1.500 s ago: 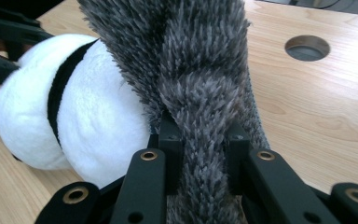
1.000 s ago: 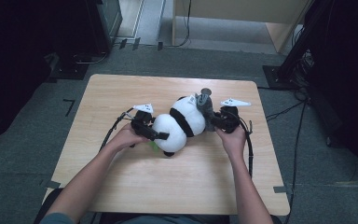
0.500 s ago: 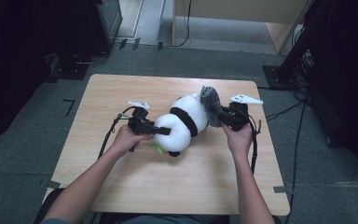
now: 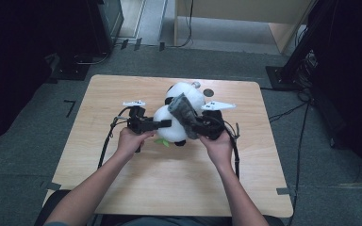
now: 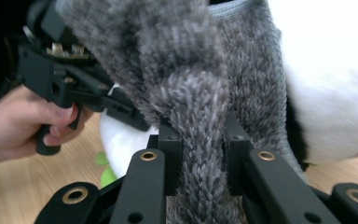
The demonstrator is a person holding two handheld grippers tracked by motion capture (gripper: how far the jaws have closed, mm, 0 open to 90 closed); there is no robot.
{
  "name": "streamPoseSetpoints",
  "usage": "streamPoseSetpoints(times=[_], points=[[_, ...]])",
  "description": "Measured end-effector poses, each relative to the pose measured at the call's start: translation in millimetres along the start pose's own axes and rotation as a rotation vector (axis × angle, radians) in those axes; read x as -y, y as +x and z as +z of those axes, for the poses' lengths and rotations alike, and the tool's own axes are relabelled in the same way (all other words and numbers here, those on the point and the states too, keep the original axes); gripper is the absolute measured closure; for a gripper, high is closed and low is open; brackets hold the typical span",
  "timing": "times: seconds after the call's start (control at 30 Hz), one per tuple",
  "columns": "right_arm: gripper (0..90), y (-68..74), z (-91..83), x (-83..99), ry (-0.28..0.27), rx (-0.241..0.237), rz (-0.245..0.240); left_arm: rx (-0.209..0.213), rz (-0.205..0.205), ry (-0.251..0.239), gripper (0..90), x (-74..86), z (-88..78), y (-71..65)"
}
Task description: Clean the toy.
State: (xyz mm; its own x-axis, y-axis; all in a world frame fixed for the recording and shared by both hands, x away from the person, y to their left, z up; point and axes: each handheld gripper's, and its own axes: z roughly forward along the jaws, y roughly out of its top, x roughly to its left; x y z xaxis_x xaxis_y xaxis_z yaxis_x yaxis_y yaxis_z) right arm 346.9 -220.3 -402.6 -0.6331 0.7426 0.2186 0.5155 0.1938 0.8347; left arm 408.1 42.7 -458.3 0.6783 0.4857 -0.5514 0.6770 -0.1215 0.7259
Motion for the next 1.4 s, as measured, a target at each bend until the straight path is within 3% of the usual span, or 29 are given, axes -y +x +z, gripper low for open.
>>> streamPoseSetpoints(times=[0.03, 0.13, 0.27, 0.43, 0.6, 0.7, 0.83, 0.93, 1.1, 1.4], points=[[75.8, 3.5, 2.5, 1.3, 0.002, -0.004, -0.005, -0.010, -0.001, -0.005, 45.8, 0.0, -0.5, -0.1], [75.9, 14.0, 12.4, 7.1, 0.011, -0.075, 0.011, -0.037, -0.003, -0.018, 45.6, -0.2, -0.4, -1.8], [76.0, 33.5, 26.7, 14.1, 0.047, -0.076, -0.048, -0.077, 0.010, -0.009, 45.7, -0.6, -1.2, -4.3], [76.5, 41.1, 36.7, 24.4, 0.044, -0.143, -0.027, -0.074, -0.034, -0.029, 45.8, -1.8, -3.8, -1.2], [77.0, 50.6, 45.3, 31.8, 0.045, -0.120, -0.110, -0.065, -0.079, -0.038, 45.8, -2.6, -6.2, 1.0], [77.3, 52.2, 51.4, 38.1, 0.074, -0.113, -0.145, -0.053, -0.109, -0.040, 45.7, -1.8, -5.8, 3.3], [77.6, 50.6, 58.4, 44.3, 0.100, -0.120, -0.156, -0.042, -0.125, -0.049, 45.6, -2.5, -6.5, 4.4], [77.6, 50.7, 66.0, 51.4, 0.133, -0.097, -0.170, -0.018, -0.138, -0.065, 45.3, -4.0, -8.7, 4.5], [77.7, 42.1, 72.5, 57.4, 0.129, -0.105, -0.129, -0.007, -0.152, -0.068, 44.9, -5.1, -10.9, 5.2], [77.8, 29.1, 72.6, 59.1, 0.156, -0.087, -0.117, 0.003, -0.147, -0.077, 44.2, -5.4, -11.8, 3.7]])
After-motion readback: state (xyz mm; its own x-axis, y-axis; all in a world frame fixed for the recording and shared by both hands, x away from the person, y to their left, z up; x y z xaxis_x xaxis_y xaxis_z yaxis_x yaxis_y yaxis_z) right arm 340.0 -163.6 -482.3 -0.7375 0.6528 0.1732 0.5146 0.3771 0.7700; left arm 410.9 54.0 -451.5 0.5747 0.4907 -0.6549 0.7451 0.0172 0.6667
